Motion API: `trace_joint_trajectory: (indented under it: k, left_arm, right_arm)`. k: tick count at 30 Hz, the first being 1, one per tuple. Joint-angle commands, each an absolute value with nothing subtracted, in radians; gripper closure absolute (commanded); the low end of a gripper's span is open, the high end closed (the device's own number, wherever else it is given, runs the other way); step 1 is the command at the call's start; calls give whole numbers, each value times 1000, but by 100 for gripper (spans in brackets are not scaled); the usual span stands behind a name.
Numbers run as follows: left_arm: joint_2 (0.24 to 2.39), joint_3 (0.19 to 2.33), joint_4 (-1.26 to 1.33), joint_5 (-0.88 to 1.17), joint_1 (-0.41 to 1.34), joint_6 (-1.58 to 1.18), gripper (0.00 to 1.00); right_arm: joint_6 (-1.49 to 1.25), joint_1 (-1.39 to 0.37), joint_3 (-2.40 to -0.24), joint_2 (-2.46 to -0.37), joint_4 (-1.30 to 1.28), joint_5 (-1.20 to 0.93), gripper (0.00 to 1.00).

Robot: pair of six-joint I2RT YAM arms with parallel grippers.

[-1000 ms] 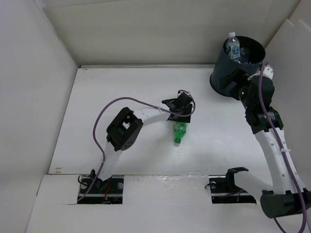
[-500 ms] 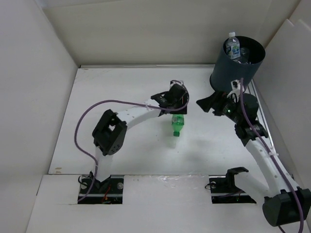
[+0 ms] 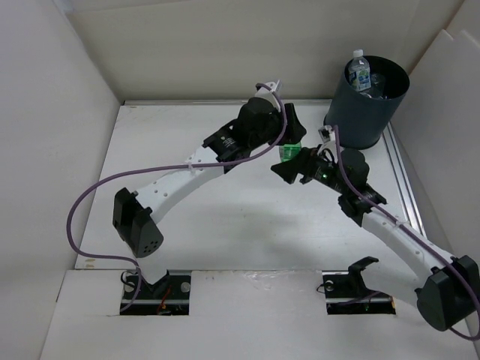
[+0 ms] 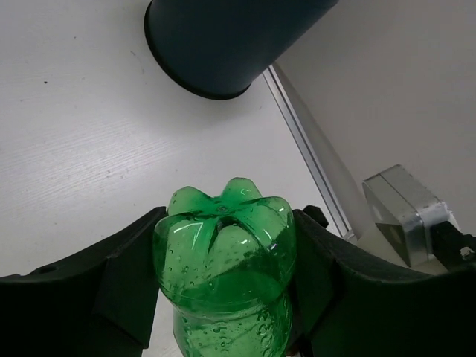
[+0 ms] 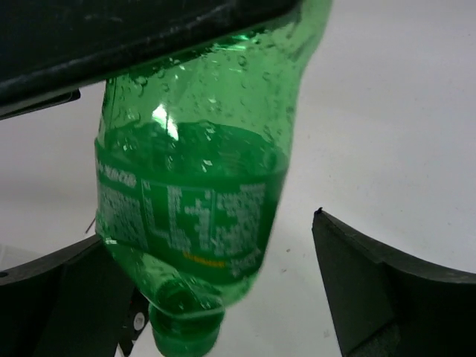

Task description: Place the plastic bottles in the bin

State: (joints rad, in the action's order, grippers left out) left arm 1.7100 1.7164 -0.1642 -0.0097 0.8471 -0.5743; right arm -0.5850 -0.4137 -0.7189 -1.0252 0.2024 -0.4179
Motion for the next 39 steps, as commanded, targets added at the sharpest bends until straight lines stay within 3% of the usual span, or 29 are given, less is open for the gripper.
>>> trace_joint_trajectory:
  k: [1,5,7,8,10,12,13,16,21,25,32,39]
  left_arm:
    - [1678,1742,-146,40,865,-594,100]
    - [1669,1764,-170,49,874,-594,100]
    - [1669,1764,-181,38,874,-594,98]
    - [1669,1764,-181,38,874,-594,93]
    - [1669,1764,-181,38,865,-594,52]
    - [1669,1773,-181,29,865,-594,27]
    - [1669,1787,-181,29,855,-594,0]
    - [1690,1859,-219,8,842,-594,0]
    - [1720,2072,-406,-268,833,-641,0]
    - [1688,2117,-506,-411,806,-695,0]
    - [1435,1783,-416,-379,776,-709,0]
    - [1257,1487,-356,-296,776,-673,0]
  right_arm:
    - [-604,-466,-753,-1063,362,-335,10]
    - [-626,-500,-753,-1075,432,-293,40]
    - [-626,-512,-753,-1075,451,-258,45]
    - [-626,-524,-753,-1075,462,-246,48]
    - [-626,-538,-753,-1065,476,-235,71]
    - [-615,-551,-764,-1065,476,-183,100]
    - [-615,-551,-764,-1065,476,-183,100]
    - [-591,-551,-764,-1065,450,-160,100]
    - [-568,-503,-785,-1065,404,-132,100]
    - [-523,-379,-850,-1097,329,-132,100]
    - [-509,-94,-1092,-1274,237,-81,100]
    - [-606,124,-1498,-1564,155,-159,100]
